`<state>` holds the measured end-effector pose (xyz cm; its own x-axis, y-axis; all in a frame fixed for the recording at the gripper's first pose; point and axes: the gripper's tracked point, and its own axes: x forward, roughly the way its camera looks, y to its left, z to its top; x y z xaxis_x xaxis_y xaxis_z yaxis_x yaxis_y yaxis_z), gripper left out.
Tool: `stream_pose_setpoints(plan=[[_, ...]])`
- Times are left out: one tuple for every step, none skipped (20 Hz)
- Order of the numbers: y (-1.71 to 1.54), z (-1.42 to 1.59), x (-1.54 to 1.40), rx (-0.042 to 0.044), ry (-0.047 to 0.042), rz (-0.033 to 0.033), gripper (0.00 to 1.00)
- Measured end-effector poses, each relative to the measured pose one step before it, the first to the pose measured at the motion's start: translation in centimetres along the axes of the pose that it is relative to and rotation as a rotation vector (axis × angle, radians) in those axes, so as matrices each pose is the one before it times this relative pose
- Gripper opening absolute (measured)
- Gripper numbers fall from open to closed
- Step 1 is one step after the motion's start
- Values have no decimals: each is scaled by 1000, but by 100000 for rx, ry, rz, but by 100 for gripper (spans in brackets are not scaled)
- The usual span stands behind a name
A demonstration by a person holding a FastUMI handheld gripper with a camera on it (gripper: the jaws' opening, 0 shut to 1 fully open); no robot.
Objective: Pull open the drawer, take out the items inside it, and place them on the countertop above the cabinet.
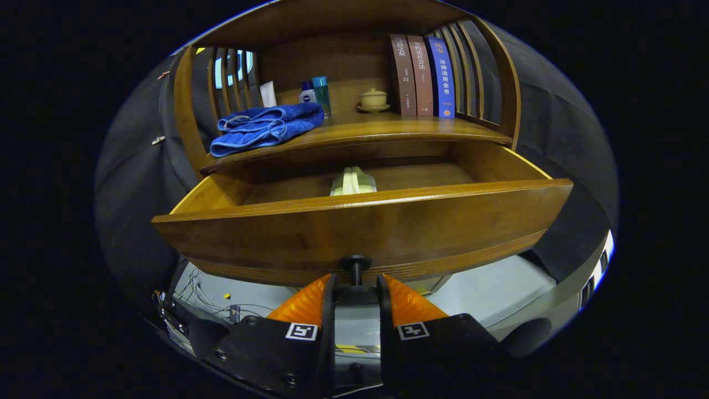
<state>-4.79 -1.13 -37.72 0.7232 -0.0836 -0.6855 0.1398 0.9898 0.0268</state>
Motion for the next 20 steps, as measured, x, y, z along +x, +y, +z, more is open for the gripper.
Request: stream_pose_setpoints(plan=[[-26,-601,-477,326,866,-169,38],[-25,-663,-372,445,1522,-195,38],[-32,-321,-540,1611,185,422,38],[92,-649,-341,1535,2148,239,38],[-85,-246,-387,1561,764,-325,37],[-24,-279,-249,1069,1425,-628,37],[33,-175,-337,416,1376,-518,42],[86,-18,-837,138,-330,-304,57],[29,597,-789,-306,-2055,-45,72],[119,1124,-930,-36,-2894,-246,86],[13,1203,-757,-780,-2495,-237,100],[22,1359,-800,-810,-2203,-351,99],[310,1570,-566,-736,-1569,575,97],[226,1368,-266,-876,-358,560,97],[483,1402,-42,-327,294,1818,97],[342,1453,353,-87,353,1819,97],[258,1392,686,873,421,1639,97],[89,1142,952,363,1494,582,97],[19,913,997,373,2120,415,97],[-72,1201,1289,-294,1106,-284,97]])
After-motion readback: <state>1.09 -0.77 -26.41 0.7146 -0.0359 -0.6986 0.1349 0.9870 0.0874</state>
